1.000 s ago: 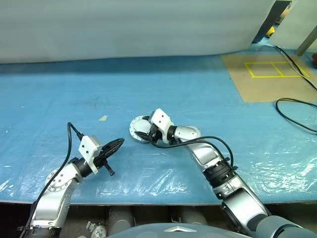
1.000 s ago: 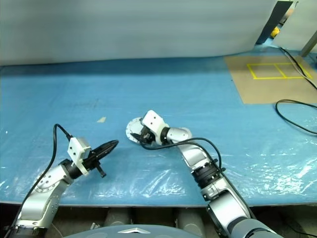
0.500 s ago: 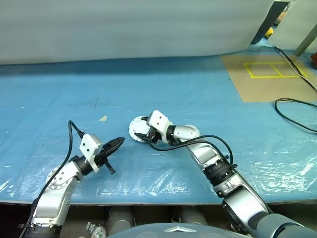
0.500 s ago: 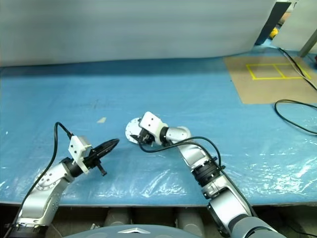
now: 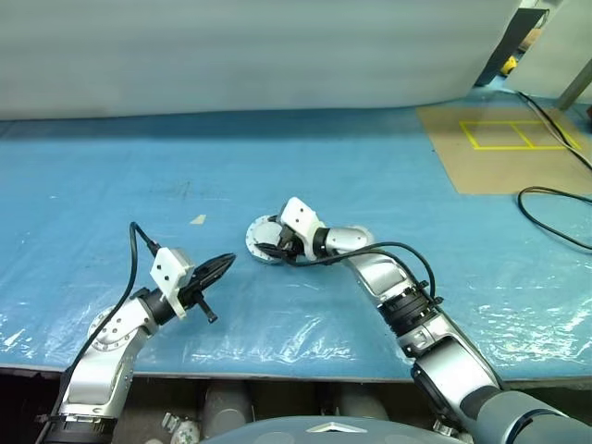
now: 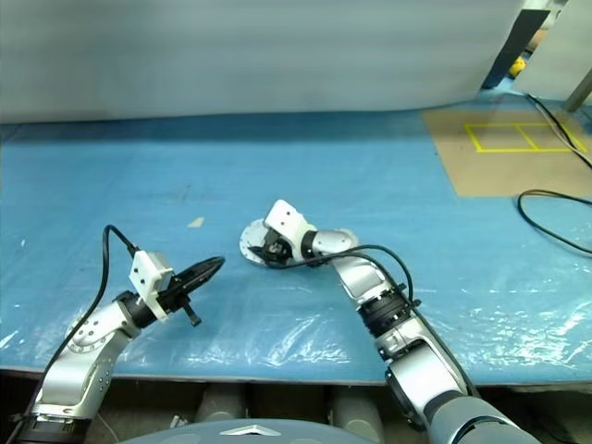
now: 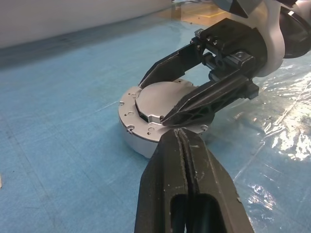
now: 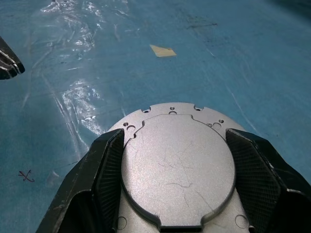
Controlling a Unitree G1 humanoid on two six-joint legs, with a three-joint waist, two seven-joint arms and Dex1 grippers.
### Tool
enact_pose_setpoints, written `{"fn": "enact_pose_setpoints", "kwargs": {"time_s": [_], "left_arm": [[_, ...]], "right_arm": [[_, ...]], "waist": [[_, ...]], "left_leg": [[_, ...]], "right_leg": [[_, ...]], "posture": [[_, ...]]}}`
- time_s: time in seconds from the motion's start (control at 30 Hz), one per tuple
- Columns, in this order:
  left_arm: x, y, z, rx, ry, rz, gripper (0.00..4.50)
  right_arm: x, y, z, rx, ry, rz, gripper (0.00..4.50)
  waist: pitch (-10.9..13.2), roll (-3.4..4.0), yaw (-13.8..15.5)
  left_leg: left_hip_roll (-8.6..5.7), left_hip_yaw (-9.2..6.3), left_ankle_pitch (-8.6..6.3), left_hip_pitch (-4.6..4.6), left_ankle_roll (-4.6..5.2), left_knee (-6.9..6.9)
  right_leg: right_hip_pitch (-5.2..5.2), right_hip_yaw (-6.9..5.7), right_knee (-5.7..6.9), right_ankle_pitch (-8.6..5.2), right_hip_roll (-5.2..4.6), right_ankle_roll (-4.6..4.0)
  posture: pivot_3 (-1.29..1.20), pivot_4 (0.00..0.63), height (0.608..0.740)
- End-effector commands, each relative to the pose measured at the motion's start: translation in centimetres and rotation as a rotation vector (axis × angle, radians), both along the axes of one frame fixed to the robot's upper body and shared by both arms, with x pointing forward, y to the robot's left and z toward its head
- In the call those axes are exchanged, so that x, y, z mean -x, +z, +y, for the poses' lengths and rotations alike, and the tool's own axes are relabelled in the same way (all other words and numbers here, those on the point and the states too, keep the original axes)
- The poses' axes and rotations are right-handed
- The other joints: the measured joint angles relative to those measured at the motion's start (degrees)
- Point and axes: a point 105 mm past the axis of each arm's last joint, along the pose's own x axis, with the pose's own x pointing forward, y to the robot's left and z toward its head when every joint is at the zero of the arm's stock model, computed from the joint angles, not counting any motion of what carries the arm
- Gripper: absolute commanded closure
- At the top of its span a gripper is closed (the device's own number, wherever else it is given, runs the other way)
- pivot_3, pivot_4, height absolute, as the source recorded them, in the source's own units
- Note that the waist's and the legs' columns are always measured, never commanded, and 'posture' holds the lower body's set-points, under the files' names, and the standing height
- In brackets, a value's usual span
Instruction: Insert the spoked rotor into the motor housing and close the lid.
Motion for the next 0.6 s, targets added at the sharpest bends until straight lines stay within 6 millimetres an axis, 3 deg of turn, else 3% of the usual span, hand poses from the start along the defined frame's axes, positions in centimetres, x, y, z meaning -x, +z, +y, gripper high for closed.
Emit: {"fn": "enact_pose_setpoints", "kwargs": {"time_s": [0.03, 0.2, 0.3, 0.4, 0.6], "left_arm": [[-0.1, 1.0, -0.4, -0.007, -0.016, -0.039, 4.5], [-0.4, 0.9, -0.6, -0.016, -0.014, -0.04, 4.5], [-0.6, 0.8, -0.8, -0.017, -0.017, -0.041, 4.5], [-0.8, 0.8, -1.2, -0.015, -0.028, -0.044, 4.5], [-1.1, 0.8, -1.5, -0.017, -0.042, -0.045, 4.5]], "right_arm": [[-0.2, -5.6, -3.8, 0.196, -0.121, 0.132, 1.55], [0.1, -6.2, -4.2, 0.233, -0.09, 0.092, 1.55], [0.2, -5.9, -3.9, 0.128, -0.128, 0.175, 1.55], [0.1, -4.3, -3.0, -0.056, -0.173, 0.312, 1.55], [-0.8, -2.8, -3.0, -0.044, -0.129, 0.163, 1.55]], "waist": [[-0.02, 0.02, 0.04], [-0.11, 0.17, 0.17], [-0.11, 0.16, 0.22], [-0.11, 0.16, 0.29], [-0.12, 0.14, 0.01]], "left_leg": [[0.0, 0.0, 0.0, 0.01, 0.0, -0.01], [-0.06, 0.0, 0.0, 0.02, 0.0, -0.04], [-0.11, 0.0, 0.0, 0.0, 0.0, -0.06], [-0.12, 0.0, 0.0, -0.08, 0.01, -0.07], [-0.08, 0.0, 0.03, -0.31, -0.01, -0.08]], "right_leg": [[0.0, 0.0, 0.0, 0.0, 0.0, 0.01], [0.01, 0.0, 0.0, -0.12, -0.07, 0.25], [0.02, 0.01, 0.0, -0.13, -0.11, 0.27], [-0.02, 0.02, -0.01, -0.13, -0.12, 0.27], [-0.14, 0.02, -0.27, 0.07, -0.06, -0.07]], "posture": [[0.0, 0.15, 0.74], [0.0, 0.15, 0.74], [0.0, 0.15, 0.74], [0.0, 0.15, 0.74], [0.0, 0.15, 0.74]]}}
